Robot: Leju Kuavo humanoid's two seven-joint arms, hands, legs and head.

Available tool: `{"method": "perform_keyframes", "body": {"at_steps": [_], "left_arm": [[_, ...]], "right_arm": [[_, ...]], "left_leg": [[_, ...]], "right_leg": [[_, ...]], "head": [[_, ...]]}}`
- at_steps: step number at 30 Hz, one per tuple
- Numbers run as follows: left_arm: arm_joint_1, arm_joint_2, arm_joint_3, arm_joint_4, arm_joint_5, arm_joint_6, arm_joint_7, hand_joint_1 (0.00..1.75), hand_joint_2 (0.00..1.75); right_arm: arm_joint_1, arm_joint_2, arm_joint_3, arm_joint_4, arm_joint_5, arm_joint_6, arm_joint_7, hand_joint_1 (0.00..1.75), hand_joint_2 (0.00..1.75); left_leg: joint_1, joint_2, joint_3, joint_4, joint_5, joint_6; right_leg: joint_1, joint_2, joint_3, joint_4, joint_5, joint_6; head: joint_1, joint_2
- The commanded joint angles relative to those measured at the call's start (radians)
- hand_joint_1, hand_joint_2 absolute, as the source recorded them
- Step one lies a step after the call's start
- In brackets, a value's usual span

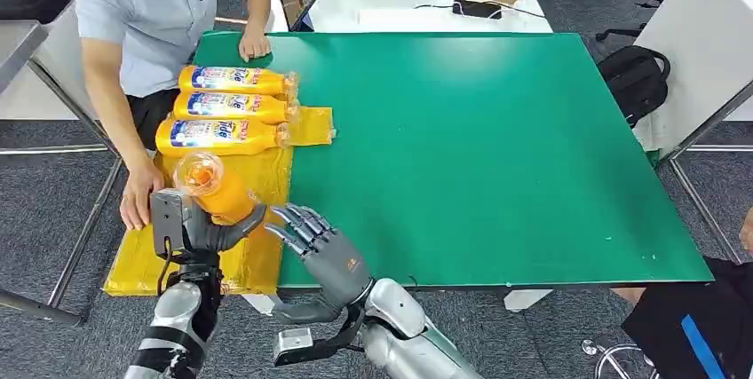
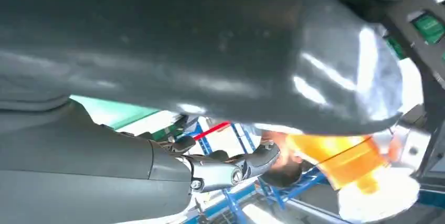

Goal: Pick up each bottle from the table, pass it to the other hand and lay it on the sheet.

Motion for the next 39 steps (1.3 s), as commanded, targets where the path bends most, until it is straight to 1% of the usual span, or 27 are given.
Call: {"method": "perform_keyframes", "body": {"at_steps": [1,4,5,6,7,8,9,11,12,13,15,16,19,21,22,23,25,26,27,31,32,33,35,36,37,38,39], "left_arm": [[-0.077,0.009,0.080,0.112,0.009,0.010,-0.007,1.75,1.75],[-0.090,0.010,0.086,0.122,0.003,0.022,-0.036,1.75,1.75],[-0.110,0.028,0.057,0.139,-0.101,0.112,-0.059,1.75,1.75],[-0.129,0.040,0.035,0.159,-0.166,0.154,-0.049,1.75,1.75],[-0.160,0.045,0.032,0.190,-0.205,0.162,-0.040,1.75,1.75],[-0.199,0.071,-0.010,0.245,-0.336,0.227,-0.003,1.75,1.75],[-0.268,0.094,-0.040,0.349,-0.450,0.235,0.052,1.75,1.75],[-0.316,0.098,-0.038,0.411,-0.485,0.218,0.065,1.75,1.75],[-0.356,0.106,-0.047,0.476,-0.529,0.205,0.083,1.75,1.75],[-0.433,0.141,-0.132,0.595,-0.680,0.162,0.150,1.75,1.75],[-0.456,0.141,-0.117,0.628,-0.686,0.159,0.134,1.75,1.75],[-0.456,0.141,-0.117,0.628,-0.686,0.159,0.134,1.75,1.75],[-0.449,0.136,-0.113,0.630,-0.690,0.167,0.129,1.75,1.75],[-0.449,0.136,-0.113,0.630,-0.690,0.167,0.129,1.75,1.75],[-0.469,0.153,-0.178,0.657,-0.791,0.125,0.184,1.75,1.75],[-0.485,0.158,-0.190,0.671,-0.821,0.089,0.197,1.75,1.75],[-0.533,0.167,-0.243,0.735,-0.891,-0.023,0.222,1.75,1.75],[-0.545,0.166,-0.254,0.753,-0.910,-0.039,0.225,1.75,1.75],[-0.564,0.166,-0.282,0.777,-0.941,-0.070,0.231,1.75,1.75],[-0.614,0.160,-0.348,0.856,-0.997,-0.185,0.241,1.75,1.75],[-0.635,0.163,-0.369,0.875,-1.008,-0.226,0.248,1.75,1.75],[-0.648,0.167,-0.378,0.881,-1.013,-0.244,0.252,1.75,1.75],[-0.669,0.171,-0.380,0.885,-1.009,-0.270,0.272,1.73,1.75],[-0.670,0.171,-0.377,0.883,-1.005,-0.273,0.278,1.50,1.75],[-0.669,0.169,-0.371,0.880,-0.997,-0.277,0.280,1.10,1.75],[-0.667,0.168,-0.367,0.878,-0.990,-0.281,0.279,0.75,1.75],[-0.663,0.166,-0.362,0.874,-0.980,-0.286,0.277,0.14,1.75]], "right_arm": [[-0.031,-0.013,0.034,0.061,-0.014,-0.004,-0.015,0.00,0.00],[-0.034,-0.010,0.037,0.077,-0.021,-0.002,-0.020,0.00,0.00],[-0.034,-0.009,0.038,0.083,-0.024,-0.002,-0.026,0.00,0.00],[-0.036,-0.008,0.040,0.083,-0.024,0.000,-0.028,0.00,0.00],[-0.036,-0.007,0.041,0.078,-0.022,0.002,-0.025,0.00,0.00],[-0.039,-0.006,0.043,0.073,-0.023,0.011,-0.028,0.00,0.00],[-0.043,-0.003,0.046,0.064,-0.019,0.021,-0.025,0.00,0.00],[-0.047,-0.001,0.047,0.060,-0.014,0.028,-0.019,0.00,0.00],[-0.049,0.001,0.047,0.056,-0.009,0.032,-0.013,0.00,0.00],[-0.050,0.000,0.045,0.039,-0.009,0.051,-0.016,0.00,0.00],[-0.048,-0.002,0.043,0.026,-0.005,0.060,-0.010,0.00,0.00],[-0.048,-0.002,0.043,0.026,-0.005,0.060,-0.010,0.00,0.00],[-0.046,-0.004,0.043,0.023,-0.004,0.060,-0.009,0.00,0.00],[-0.046,-0.004,0.043,0.023,-0.004,0.060,-0.009,0.00,0.00],[-0.043,-0.005,0.041,0.016,0.001,0.063,-0.012,0.00,0.00],[-0.039,-0.006,0.035,0.001,-0.003,0.077,-0.015,0.00,0.00],[-0.032,-0.009,0.028,-0.032,-0.005,0.105,-0.024,0.00,0.00],[-0.029,-0.009,0.025,-0.041,-0.008,0.117,-0.026,0.00,0.00],[-0.030,-0.009,0.028,-0.049,-0.007,0.128,-0.027,0.00,0.00],[-0.039,0.002,0.029,-0.038,-0.017,0.153,-0.038,0.00,0.00],[-0.042,0.009,0.021,-0.031,-0.041,0.160,-0.053,0.00,0.00],[-0.047,0.012,0.020,-0.028,-0.046,0.159,-0.060,0.00,0.00],[-0.052,0.019,0.011,-0.021,-0.065,0.165,-0.069,0.00,0.00],[-0.053,0.021,0.007,-0.021,-0.071,0.166,-0.074,0.00,0.00],[-0.055,0.022,0.007,-0.021,-0.073,0.167,-0.077,0.00,0.00],[-0.055,0.024,0.004,-0.021,-0.077,0.169,-0.080,0.00,0.00],[-0.056,0.026,0.002,-0.020,-0.084,0.173,-0.085,0.00,0.00]], "left_leg": [[0.000,0.000,0.006,-0.001,-0.002,0.002],[-0.001,-0.001,0.002,-0.001,0.000,0.001],[-0.001,0.000,0.003,-0.001,-0.001,0.001],[0.000,0.000,0.002,-0.001,0.000,0.001],[-0.001,-0.001,0.002,-0.001,0.000,0.001],[0.000,-0.002,0.003,-0.001,0.000,0.001],[0.000,-0.002,0.001,-0.001,0.000,0.001],[0.000,-0.003,0.003,-0.001,0.000,0.001],[0.000,-0.004,0.001,0.000,0.001,0.001],[0.000,-0.004,0.002,0.000,0.001,0.001],[0.000,-0.006,0.001,0.000,0.002,0.002],[0.000,-0.003,0.001,0.000,0.002,0.001],[0.000,0.001,0.003,-0.001,0.001,0.003],[0.000,0.002,0.001,0.000,0.001,0.002],[-0.001,0.001,0.003,-0.001,0.001,0.002],[0.000,0.001,0.004,0.000,0.000,0.003],[0.000,-0.001,0.003,0.000,0.000,0.002],[0.000,-0.001,0.001,0.000,0.001,0.002],[0.000,-0.002,0.002,0.001,0.001,0.002],[0.000,0.001,0.001,0.000,0.001,0.002],[0.000,0.002,0.002,0.000,0.001,0.002],[0.000,0.001,0.001,0.000,0.002,0.002],[0.000,0.002,0.003,0.000,0.001,0.002],[0.000,0.002,0.001,0.001,0.001,0.002],[0.000,0.002,0.004,0.000,0.000,0.002],[0.000,0.003,0.002,0.000,0.001,0.002],[0.000,0.004,0.005,0.000,0.000,0.003]], "right_leg": [[0.001,-0.001,0.006,-0.002,-0.001,-0.003],[0.000,-0.002,0.003,-0.001,-0.001,-0.002],[0.000,-0.002,0.004,-0.001,-0.001,-0.003],[0.000,-0.002,0.003,-0.001,0.000,-0.002],[0.000,-0.002,0.002,-0.001,-0.001,-0.002],[0.001,-0.004,0.004,-0.001,-0.001,-0.003],[0.000,-0.003,0.001,-0.001,0.000,-0.002],[0.001,-0.005,0.004,-0.001,-0.001,-0.003],[0.001,-0.005,0.002,0.000,-0.001,-0.003],[0.001,-0.006,0.003,0.000,-0.001,-0.003],[0.001,-0.007,0.003,0.000,-0.001,-0.003],[0.000,-0.003,0.001,0.000,0.000,-0.002],[0.001,0.000,0.003,-0.001,0.000,-0.003],[0.000,0.000,0.001,0.000,0.002,-0.004],[0.000,-0.001,0.002,0.000,0.001,-0.005],[0.001,-0.002,0.004,0.000,0.000,-0.006],[0.001,-0.003,0.003,0.000,0.000,-0.006],[0.001,-0.004,0.001,0.001,0.001,-0.005],[0.001,-0.005,0.002,0.001,0.000,-0.006],[0.001,-0.001,0.001,0.000,0.002,-0.005],[0.001,-0.001,0.001,0.000,0.002,-0.005],[0.000,-0.001,0.000,0.000,0.002,-0.004],[0.001,-0.001,0.003,0.000,0.001,-0.006],[0.001,-0.001,0.001,0.001,0.002,-0.005],[0.001,-0.001,0.003,0.000,0.001,-0.006],[0.001,0.001,0.001,0.000,0.002,-0.005],[0.001,0.001,0.004,0.000,0.001,-0.006]], "head": [[0.000,0.000],[0.000,0.000],[-0.001,0.000],[0.000,0.000],[-0.001,0.000],[0.000,0.000],[0.000,0.000],[0.000,0.000],[-0.001,0.000],[-0.001,0.000],[0.000,0.000],[0.000,0.000],[0.000,0.000],[0.000,0.000],[0.000,0.000],[0.000,0.000],[0.000,0.000],[0.000,0.000],[0.000,0.000],[-0.001,0.000],[0.000,0.000],[-0.001,0.000],[0.000,0.000],[0.000,0.000],[0.000,0.000],[0.000,0.000],[-0.001,0.000]]}}
